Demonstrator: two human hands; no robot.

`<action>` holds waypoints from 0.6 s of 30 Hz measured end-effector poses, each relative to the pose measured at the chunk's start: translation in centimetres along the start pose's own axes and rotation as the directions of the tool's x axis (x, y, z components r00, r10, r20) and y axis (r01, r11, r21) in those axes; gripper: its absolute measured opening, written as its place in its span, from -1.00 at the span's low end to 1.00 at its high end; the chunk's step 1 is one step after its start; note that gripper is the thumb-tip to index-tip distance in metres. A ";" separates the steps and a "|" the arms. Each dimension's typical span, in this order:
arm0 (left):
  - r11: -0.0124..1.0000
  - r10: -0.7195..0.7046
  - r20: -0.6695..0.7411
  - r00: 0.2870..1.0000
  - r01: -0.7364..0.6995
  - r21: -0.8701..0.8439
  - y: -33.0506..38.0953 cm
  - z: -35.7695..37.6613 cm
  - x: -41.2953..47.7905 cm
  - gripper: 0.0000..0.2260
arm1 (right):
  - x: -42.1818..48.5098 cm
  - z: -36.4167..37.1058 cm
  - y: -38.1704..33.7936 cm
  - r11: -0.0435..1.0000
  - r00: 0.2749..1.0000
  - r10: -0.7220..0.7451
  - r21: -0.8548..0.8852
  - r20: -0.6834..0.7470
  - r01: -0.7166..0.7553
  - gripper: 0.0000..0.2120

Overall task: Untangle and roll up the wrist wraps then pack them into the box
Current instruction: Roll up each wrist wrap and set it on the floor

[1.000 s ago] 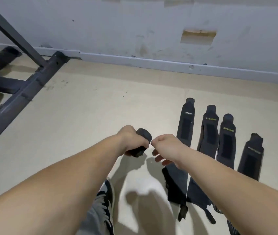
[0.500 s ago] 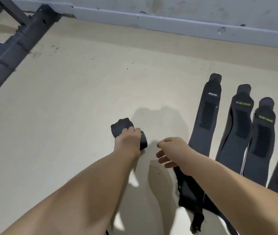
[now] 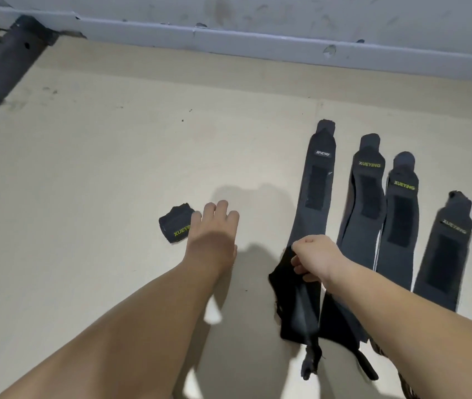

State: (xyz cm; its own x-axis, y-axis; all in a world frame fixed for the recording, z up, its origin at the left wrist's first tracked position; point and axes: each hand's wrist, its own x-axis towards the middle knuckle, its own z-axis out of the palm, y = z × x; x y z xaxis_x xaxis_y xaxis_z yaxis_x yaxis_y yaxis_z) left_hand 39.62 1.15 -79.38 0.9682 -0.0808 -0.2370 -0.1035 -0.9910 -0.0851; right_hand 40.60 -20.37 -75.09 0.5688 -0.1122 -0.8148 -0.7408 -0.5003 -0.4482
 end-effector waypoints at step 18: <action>0.974 -0.078 0.234 0.969 0.024 0.224 0.2 1.8 -2.4 -0.61 | 3.2 1.5 1.5 1.000 1.000 -0.013 0.005 -0.019 0.013 -0.76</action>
State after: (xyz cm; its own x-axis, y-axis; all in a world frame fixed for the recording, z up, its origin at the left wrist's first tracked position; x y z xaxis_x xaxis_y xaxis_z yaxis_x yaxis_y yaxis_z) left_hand 36.87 1.35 -80.54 0.8929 0.0237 -0.4497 -0.1289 -0.9433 -0.3057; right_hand 40.79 -20.19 -78.94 0.5853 -0.1220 -0.8016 -0.7350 -0.4973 -0.4610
